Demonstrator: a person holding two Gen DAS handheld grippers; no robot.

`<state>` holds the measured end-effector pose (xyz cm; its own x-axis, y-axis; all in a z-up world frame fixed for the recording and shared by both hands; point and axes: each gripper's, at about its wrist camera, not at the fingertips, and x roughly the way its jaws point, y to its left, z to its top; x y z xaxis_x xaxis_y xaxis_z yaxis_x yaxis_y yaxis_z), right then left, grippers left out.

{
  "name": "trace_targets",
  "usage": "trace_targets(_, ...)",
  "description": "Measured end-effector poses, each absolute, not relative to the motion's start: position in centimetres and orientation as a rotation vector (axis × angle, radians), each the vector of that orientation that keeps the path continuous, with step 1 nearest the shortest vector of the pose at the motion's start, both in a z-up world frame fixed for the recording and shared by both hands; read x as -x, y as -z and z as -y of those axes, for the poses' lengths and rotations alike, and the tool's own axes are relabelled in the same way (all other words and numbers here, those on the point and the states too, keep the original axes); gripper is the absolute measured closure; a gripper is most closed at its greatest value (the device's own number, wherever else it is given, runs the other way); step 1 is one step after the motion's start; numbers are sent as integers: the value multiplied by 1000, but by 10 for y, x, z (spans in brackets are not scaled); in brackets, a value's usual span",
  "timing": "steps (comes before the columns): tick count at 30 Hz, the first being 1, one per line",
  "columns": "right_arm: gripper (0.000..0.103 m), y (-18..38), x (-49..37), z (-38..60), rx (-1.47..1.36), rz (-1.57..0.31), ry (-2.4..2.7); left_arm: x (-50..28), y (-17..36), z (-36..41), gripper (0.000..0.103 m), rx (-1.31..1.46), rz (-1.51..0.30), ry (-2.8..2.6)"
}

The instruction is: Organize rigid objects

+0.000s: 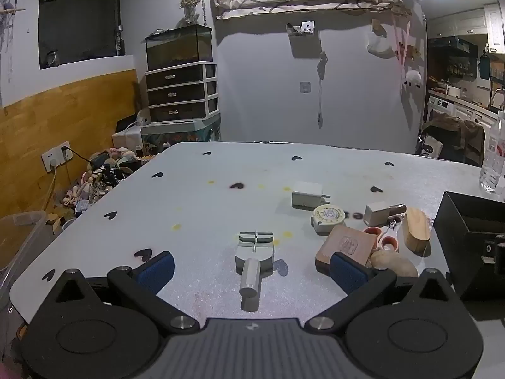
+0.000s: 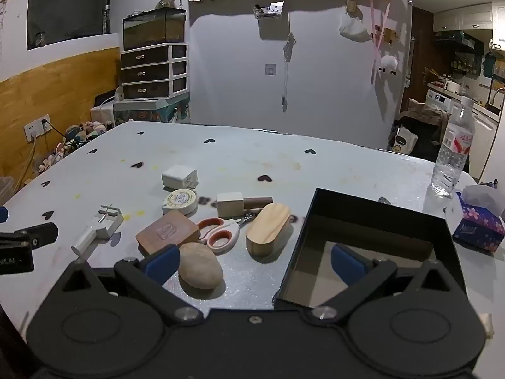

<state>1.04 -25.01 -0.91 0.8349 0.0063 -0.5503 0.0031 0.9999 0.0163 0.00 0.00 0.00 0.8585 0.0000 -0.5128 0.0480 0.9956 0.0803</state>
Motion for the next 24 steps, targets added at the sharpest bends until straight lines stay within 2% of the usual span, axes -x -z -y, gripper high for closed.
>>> trace_targets(24,0,10,-9,249,-15,-570,0,0,-4,-1,0,-83,-526,29)
